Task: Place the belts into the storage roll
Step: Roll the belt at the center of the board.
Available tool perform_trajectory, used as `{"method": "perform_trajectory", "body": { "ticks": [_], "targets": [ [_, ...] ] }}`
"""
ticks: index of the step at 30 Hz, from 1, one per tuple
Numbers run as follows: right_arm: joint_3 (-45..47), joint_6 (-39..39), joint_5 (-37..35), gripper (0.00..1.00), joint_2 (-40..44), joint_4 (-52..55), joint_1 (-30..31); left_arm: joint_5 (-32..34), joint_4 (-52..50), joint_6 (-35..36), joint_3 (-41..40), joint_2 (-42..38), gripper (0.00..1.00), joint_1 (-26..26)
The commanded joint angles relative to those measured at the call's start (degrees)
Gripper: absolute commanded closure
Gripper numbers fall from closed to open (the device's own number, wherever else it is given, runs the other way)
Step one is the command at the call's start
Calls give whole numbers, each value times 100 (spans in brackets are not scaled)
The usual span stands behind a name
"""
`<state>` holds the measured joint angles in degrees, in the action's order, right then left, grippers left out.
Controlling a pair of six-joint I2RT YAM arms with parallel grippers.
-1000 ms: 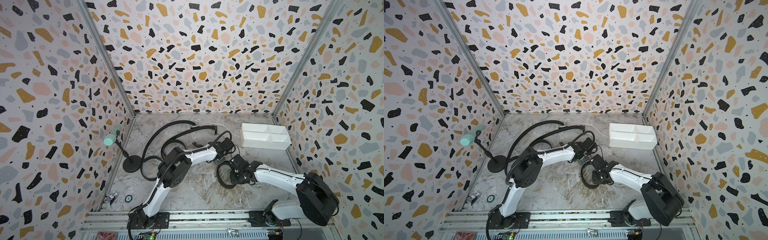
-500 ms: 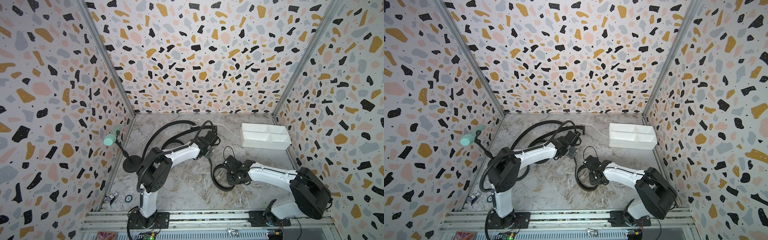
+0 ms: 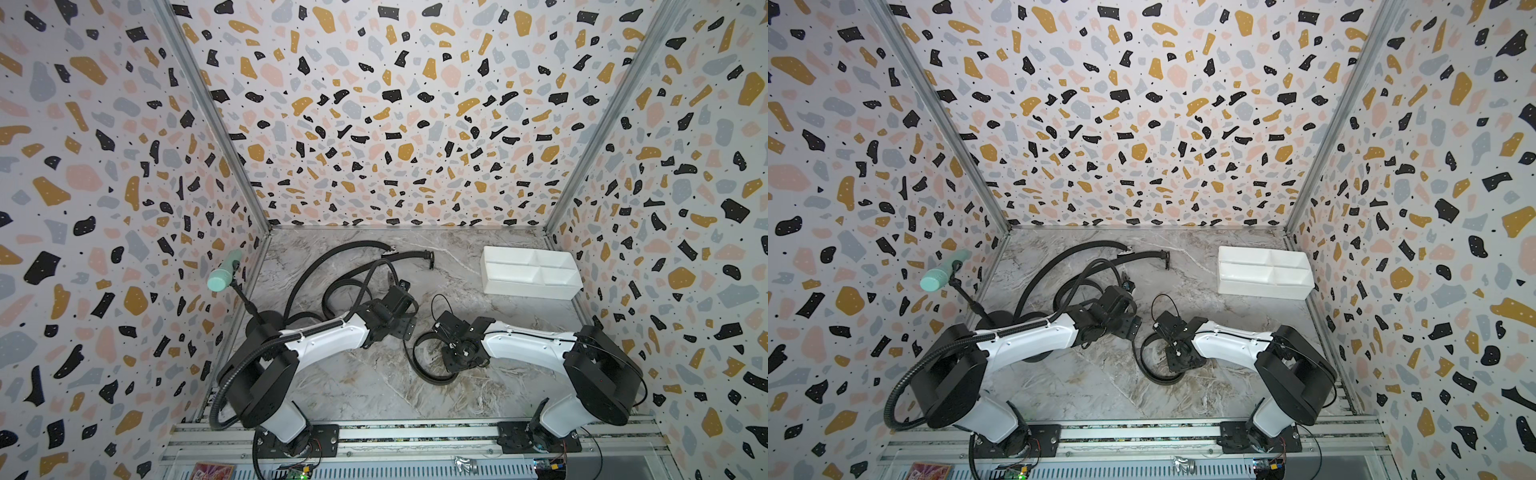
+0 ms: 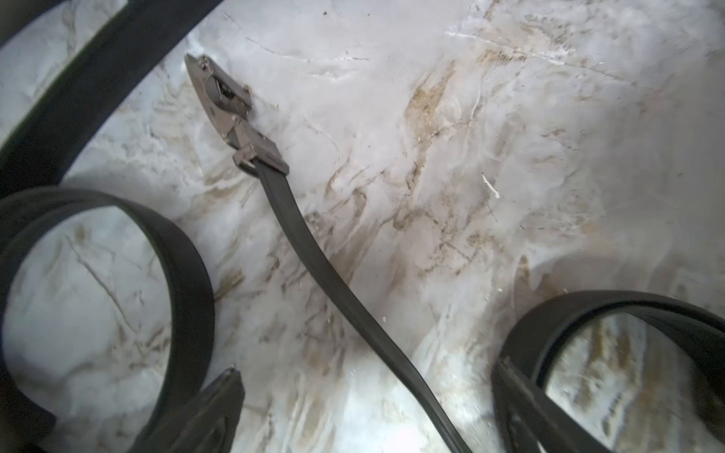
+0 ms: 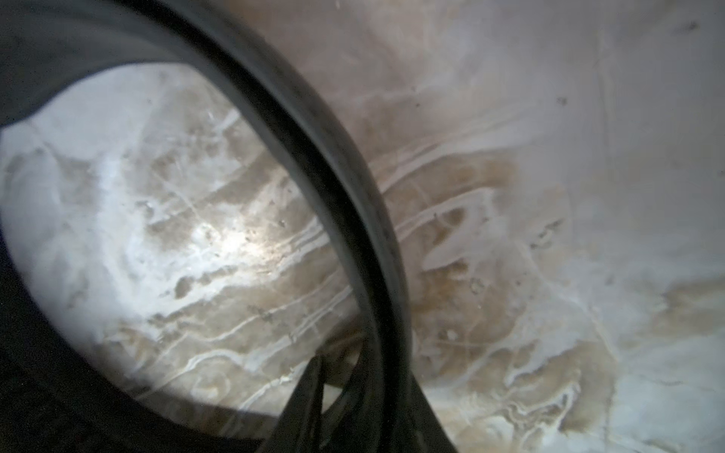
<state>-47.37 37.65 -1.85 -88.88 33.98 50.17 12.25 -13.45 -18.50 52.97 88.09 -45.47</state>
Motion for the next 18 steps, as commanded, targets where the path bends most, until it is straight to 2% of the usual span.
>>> {"method": "perform_trajectory", "body": {
  "ticks": [1,3,6,12,14,18],
  "targets": [
    [177,-143,480,63,-117,248,80,-362,215,-574,-126,-188,6,-21],
    [126,-168,492,59,46,348,72,-517,269,-700,-225,-168,6,-23],
    [108,-187,565,53,281,417,51,-331,395,-791,-248,25,7,0],
    [253,-346,375,49,316,413,-178,-17,383,-620,500,941,9,415],
    [316,-444,312,49,293,322,-328,-97,431,-566,720,1259,11,598],
    [422,-572,316,52,197,102,-421,-92,371,-351,1260,1964,24,768]
  ]
}}
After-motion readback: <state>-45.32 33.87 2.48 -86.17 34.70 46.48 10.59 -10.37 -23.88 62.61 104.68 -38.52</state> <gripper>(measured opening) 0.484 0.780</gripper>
